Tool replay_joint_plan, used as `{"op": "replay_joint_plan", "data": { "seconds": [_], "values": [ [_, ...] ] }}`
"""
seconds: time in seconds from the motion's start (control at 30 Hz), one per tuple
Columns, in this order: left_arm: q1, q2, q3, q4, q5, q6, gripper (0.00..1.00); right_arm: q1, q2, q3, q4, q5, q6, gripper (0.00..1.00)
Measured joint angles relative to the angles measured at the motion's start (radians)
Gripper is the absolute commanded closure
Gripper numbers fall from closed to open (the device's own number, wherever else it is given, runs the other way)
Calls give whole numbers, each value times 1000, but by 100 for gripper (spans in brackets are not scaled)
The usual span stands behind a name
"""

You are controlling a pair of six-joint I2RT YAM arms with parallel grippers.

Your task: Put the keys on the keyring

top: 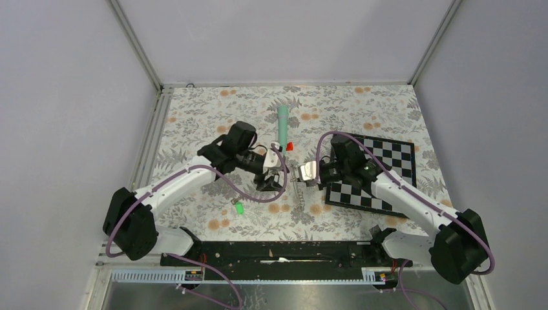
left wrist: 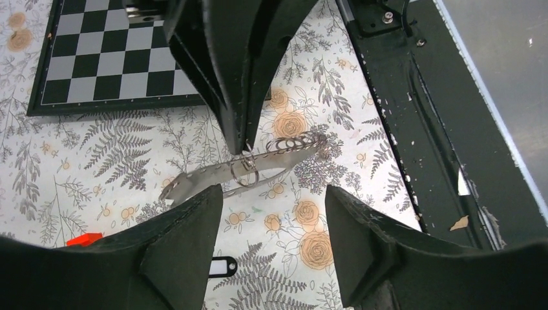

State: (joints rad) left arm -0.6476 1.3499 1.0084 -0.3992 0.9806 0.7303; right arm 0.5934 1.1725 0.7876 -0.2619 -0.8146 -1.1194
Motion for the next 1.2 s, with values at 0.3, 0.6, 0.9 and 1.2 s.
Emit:
{"op": "replay_joint_plan", "data": {
  "seconds": [0.3, 0.6, 0.9, 1.2],
  "values": [
    [-58, 4, -71, 113, -91, 9, 51, 0, 35, 18, 1, -16, 55, 100],
    [-91, 34, -71, 188, -196, 13, 66, 0, 39, 18, 1, -16, 76, 100],
    [-103, 47, -71, 183, -222, 27, 88, -6, 39, 19, 2, -6, 78, 100],
    [-105, 47, -68, 164, -260, 60, 100, -6, 41, 19, 0, -6, 76, 100]
  ]
}}
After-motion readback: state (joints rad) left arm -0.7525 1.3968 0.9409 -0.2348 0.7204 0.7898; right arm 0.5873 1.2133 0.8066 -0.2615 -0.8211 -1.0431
